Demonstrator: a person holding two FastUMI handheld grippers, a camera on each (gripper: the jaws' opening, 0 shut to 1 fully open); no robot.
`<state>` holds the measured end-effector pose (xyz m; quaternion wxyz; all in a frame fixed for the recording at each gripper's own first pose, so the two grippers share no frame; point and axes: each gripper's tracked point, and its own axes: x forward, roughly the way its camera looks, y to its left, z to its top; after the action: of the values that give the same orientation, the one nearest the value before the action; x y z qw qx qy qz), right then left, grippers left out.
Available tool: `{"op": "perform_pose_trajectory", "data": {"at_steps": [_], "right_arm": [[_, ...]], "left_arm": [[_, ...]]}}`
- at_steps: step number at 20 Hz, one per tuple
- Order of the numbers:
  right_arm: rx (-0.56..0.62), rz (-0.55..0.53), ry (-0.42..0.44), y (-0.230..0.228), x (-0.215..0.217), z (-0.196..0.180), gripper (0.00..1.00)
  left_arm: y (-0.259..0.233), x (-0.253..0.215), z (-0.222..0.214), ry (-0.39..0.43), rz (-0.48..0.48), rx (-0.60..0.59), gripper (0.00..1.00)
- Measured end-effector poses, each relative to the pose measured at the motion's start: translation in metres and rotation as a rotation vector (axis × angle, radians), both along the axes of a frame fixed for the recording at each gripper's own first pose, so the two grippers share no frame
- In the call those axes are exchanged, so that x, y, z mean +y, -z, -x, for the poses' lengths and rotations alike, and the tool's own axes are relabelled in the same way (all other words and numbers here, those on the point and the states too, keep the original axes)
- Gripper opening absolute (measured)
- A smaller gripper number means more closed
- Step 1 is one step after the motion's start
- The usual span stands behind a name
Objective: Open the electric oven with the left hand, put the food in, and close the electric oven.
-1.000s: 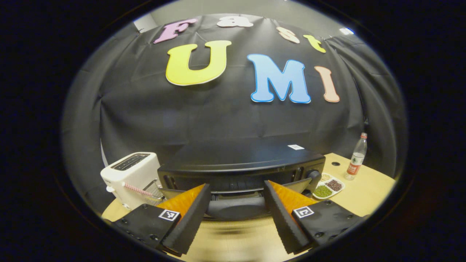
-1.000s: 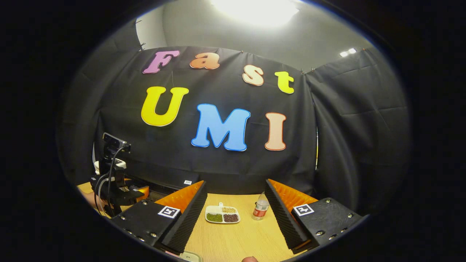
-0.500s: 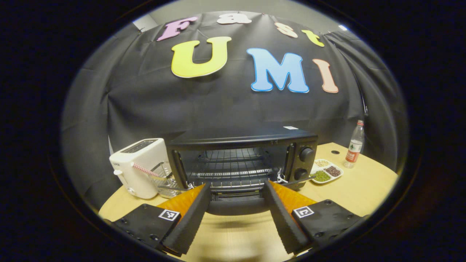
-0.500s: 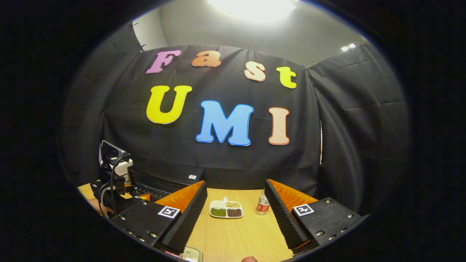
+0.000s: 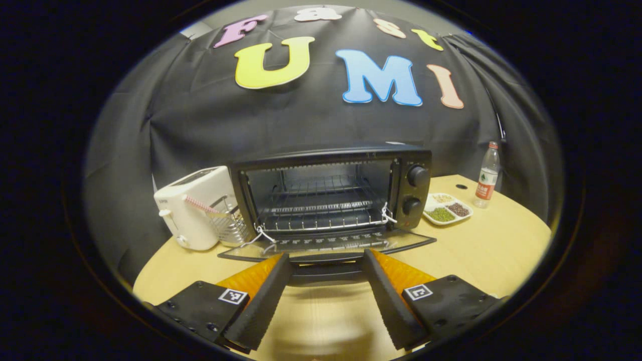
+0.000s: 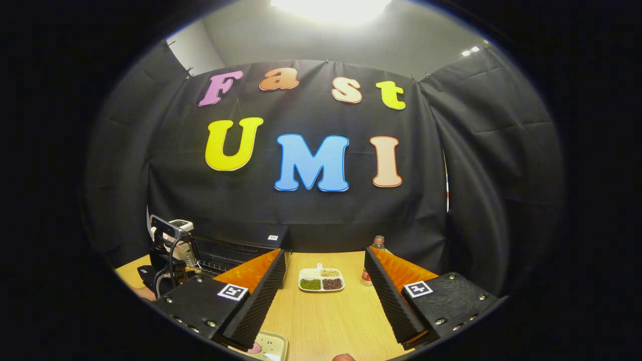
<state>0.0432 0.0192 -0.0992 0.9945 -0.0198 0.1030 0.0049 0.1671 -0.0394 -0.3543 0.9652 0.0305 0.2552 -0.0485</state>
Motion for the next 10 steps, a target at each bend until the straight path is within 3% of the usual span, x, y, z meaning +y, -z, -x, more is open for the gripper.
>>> {"op": "perform_pose_trajectory", "data": {"at_steps": [1,4,10], "right_arm": [[0.006,-0.010,-0.002,0.001,0.000,0.001,0.97],[0.026,-0.044,-0.013,0.005,0.002,0.004,0.97],[0.171,-0.116,-0.095,0.041,0.019,0.012,0.98]], "left_arm": [[0.006,0.000,0.004,0.002,-0.003,0.016,0.94],[0.011,0.002,0.018,-0.009,-0.013,0.045,0.98],[-0.085,0.006,0.036,-0.025,0.034,-0.116,1.00]]}}
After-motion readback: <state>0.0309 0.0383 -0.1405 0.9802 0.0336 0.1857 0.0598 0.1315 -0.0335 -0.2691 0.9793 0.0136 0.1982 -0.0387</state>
